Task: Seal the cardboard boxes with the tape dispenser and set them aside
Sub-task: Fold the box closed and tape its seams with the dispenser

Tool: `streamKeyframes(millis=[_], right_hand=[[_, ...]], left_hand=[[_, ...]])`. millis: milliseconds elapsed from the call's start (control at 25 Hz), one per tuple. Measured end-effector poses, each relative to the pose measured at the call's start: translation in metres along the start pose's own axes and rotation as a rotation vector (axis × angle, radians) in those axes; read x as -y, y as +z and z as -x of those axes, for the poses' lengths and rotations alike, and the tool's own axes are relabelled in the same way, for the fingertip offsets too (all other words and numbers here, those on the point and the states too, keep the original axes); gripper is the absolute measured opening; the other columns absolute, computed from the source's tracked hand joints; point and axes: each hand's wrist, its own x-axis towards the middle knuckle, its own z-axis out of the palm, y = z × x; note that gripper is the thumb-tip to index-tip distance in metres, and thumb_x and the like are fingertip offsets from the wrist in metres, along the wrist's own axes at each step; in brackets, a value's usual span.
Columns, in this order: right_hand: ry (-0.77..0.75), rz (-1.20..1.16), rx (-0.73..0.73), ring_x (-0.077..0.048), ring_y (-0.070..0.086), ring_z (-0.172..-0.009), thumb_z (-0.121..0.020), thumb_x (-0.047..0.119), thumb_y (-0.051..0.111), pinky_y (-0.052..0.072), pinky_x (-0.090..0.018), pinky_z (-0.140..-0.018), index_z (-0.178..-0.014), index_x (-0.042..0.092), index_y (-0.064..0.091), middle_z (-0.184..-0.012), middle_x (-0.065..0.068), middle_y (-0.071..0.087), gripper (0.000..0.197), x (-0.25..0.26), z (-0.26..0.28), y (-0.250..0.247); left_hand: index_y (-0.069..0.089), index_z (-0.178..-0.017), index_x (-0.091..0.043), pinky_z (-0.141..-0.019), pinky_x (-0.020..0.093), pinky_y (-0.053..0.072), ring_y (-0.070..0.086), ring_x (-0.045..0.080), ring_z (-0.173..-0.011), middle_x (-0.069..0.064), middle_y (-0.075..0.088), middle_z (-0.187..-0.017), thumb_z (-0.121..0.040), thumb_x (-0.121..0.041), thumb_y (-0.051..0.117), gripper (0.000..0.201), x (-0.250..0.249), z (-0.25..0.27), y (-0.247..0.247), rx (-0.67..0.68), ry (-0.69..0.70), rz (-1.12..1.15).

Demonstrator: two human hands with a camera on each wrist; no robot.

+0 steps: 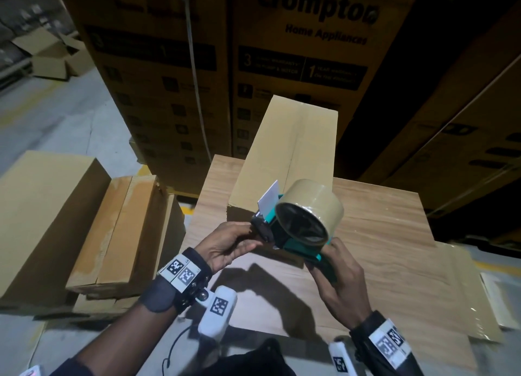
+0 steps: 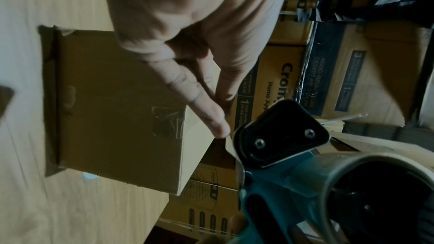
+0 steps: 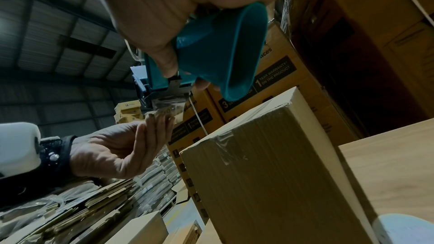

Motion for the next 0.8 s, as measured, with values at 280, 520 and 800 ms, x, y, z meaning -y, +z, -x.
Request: streamKeyframes(millis=[280, 520, 800], right_hand=[[0.034, -0.046, 0.086, -0.013, 0.066, -0.098, -0.087, 0.006, 0.07, 0.057, -0.038, -0.074, -0.12, 0.023, 0.059, -0.114, 0.008, 0.066, 0.039, -0.019, -0.019, -0.004], [0.052, -0.046, 0.19, -0.011, 0.064, -0.101, -0.088, 0.0, 0.07, 0.058, -0.04, -0.075, -0.116, 0.03, 0.058, -0.114, 0.014, 0.063, 0.043, -0.016, -0.046, -0.002], [0.14, -0.137, 0.198, -0.023, 0.066, -0.097, -0.089, 0.041, 0.072, 0.056, -0.057, -0.078, -0.115, 0.025, 0.063, -0.109, 0.009, 0.07, 0.032, -0.04, -0.068, -0.058]], left_hand=[[0.07, -0.092, 0.009, -0.045, 0.016, 0.054, 0.066, 0.013, -0.046, 0.024, 0.07, -0.07, -0.096, 0.004, 0.062, 0.01, 0.002, -0.005, -0.001, -0.204, 0.243, -0.296], [0.073, -0.09, 0.007, -0.046, 0.016, 0.052, 0.062, 0.013, -0.048, 0.02, 0.069, -0.069, -0.093, 0.0, 0.069, 0.009, -0.013, -0.007, -0.007, -0.281, 0.357, -0.344], [0.075, -0.095, 0.003, -0.048, 0.016, 0.049, 0.059, 0.012, -0.053, 0.016, 0.069, -0.072, -0.077, -0.019, 0.084, 0.029, -0.05, -0.006, -0.052, -0.377, 0.441, -0.251]])
